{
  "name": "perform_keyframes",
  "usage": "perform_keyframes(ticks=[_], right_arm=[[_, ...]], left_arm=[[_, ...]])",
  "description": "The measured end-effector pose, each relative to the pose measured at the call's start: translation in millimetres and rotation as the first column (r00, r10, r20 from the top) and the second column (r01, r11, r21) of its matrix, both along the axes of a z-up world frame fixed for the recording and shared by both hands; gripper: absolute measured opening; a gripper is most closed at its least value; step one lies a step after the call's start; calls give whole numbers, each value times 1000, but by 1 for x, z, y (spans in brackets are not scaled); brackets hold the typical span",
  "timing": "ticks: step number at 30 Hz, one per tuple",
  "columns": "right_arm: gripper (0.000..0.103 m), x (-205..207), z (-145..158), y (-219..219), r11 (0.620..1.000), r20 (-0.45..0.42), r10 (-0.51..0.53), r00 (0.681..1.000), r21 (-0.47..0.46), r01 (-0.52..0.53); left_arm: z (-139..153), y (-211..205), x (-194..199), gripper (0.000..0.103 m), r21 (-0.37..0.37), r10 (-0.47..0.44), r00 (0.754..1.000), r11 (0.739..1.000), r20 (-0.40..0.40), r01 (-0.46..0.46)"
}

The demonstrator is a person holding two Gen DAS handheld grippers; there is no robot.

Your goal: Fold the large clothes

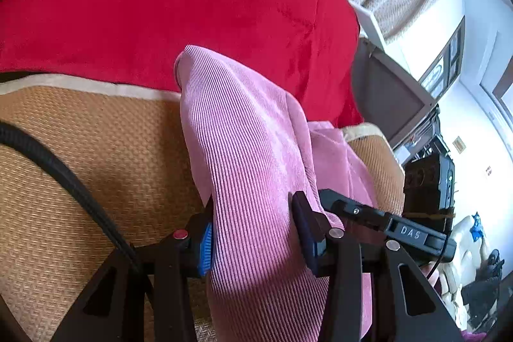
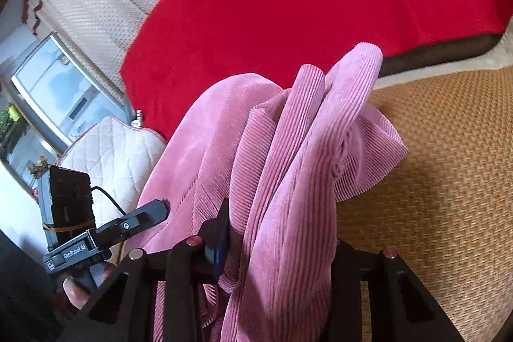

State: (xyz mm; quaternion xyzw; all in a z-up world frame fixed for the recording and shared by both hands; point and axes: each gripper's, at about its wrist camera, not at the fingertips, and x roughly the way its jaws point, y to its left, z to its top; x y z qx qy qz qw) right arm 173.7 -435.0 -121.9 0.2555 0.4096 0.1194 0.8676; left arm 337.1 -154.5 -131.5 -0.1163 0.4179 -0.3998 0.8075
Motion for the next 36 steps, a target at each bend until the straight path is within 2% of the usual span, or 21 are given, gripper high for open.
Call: perform_keyframes(ticks=[5, 8, 10, 12, 13, 15, 17, 22, 25, 28, 32, 35, 36], right_arm=[[38, -1, 9, 18, 1000, 43, 27, 999, 1, -27], [38, -3, 8, 20, 999, 42, 46, 998, -1, -46], [38, -2, -5, 21, 999, -1, 47, 999, 5, -47], [38, 1, -21, 20, 999, -72, 36, 997, -8, -37], [38, 2, -30, 20, 1000, -107, 22, 994, -20, -24], [40, 3, -39, 17, 1000, -124, 25, 992, -3, -26], [49, 3, -36, 17, 1000, -137, 15, 990, -20, -18], [51, 0, -21, 12, 998, -179, -4, 984, -64, -7], [54, -4, 0, 10, 988, -141, -57, 988, -147, 36], [55, -7, 22, 10, 967, -60, -115, 992, -234, 98], [55, -9, 37, 21, 975, 29, -84, 996, -205, 88], [53, 1, 36, 44, 980, 41, -43, 998, -192, 51], [49, 2, 35, 49, 979, 47, -31, 998, -200, 40]], left_arm=[[10, 16, -7, 46, -3, 25, 999, 1000, 31, -25], [3, 16, -8, 46, 32, 26, 1000, 999, 17, -27], [-11, 13, -4, 46, 87, 32, 999, 996, -16, -31], [-30, 7, 2, 49, 198, 51, 997, 979, -60, -38], [-40, 3, 4, 55, 257, 65, 995, 966, -74, -44], [-44, 2, 7, 56, 264, 81, 993, 963, -83, -56], [-39, 1, 8, 57, 260, 75, 994, 964, -82, -51], [-31, 6, 5, 58, 306, 93, 995, 949, -45, -75], [-27, 8, -1, 59, 322, 94, 995, 943, -14, -85], [-28, 4, -3, 59, 350, 107, 994, 932, -5, -99], [-15, 4, -18, 59, 352, 109, 992, 928, 56, -122], [-3, 5, -32, 59, 326, 92, 989, 937, 114, -124], [-1, 3, -37, 59, 329, 83, 987, 936, 136, -123]])
